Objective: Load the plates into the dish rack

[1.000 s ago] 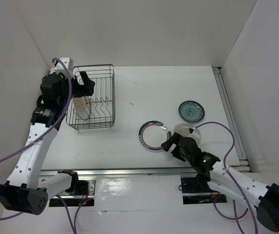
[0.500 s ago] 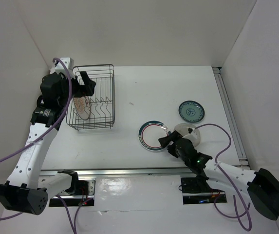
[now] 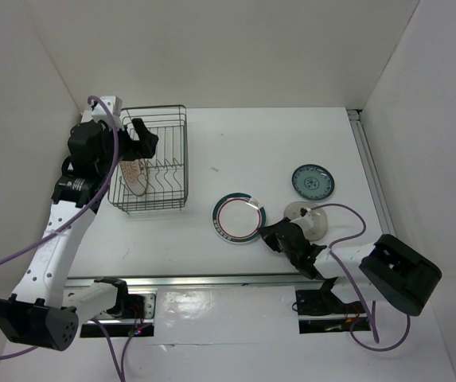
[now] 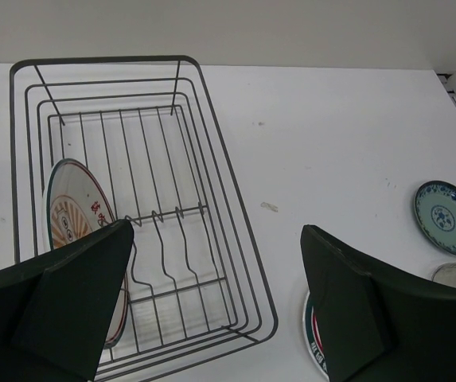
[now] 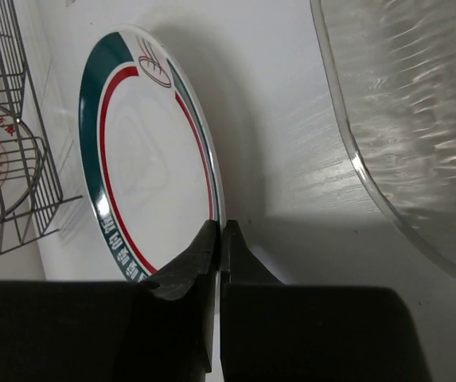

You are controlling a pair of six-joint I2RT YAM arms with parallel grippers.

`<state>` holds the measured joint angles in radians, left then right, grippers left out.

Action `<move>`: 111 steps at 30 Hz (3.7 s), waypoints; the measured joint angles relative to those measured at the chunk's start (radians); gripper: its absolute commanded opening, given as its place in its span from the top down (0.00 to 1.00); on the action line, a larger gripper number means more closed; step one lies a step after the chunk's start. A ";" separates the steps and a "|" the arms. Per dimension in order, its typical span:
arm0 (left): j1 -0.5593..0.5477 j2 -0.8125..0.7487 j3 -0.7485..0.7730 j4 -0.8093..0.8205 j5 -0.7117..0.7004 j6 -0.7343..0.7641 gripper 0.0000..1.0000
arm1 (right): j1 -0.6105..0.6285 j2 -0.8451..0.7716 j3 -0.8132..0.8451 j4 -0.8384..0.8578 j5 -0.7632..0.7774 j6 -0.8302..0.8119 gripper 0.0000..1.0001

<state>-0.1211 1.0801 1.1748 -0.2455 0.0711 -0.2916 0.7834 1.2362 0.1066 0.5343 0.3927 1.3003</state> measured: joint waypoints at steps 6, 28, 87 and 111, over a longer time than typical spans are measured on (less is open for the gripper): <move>0.000 0.003 -0.002 0.003 0.029 -0.002 0.00 | 0.014 0.012 0.056 -0.032 0.011 -0.023 1.00; -0.033 0.271 -0.003 0.146 0.634 -0.087 0.00 | 0.031 -0.402 0.281 -0.229 0.002 -0.490 1.00; -0.108 0.203 0.023 -0.053 -0.643 0.206 1.00 | -0.012 -0.349 0.372 -0.200 -0.180 -0.689 0.00; -0.108 0.404 0.090 -0.133 -0.515 0.150 0.59 | -0.022 -0.391 0.357 -0.261 -0.121 -0.689 0.00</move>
<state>-0.2287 1.4841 1.2648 -0.3786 -0.4435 -0.1413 0.7612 0.8455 0.4633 0.2737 0.2722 0.6113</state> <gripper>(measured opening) 0.314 0.999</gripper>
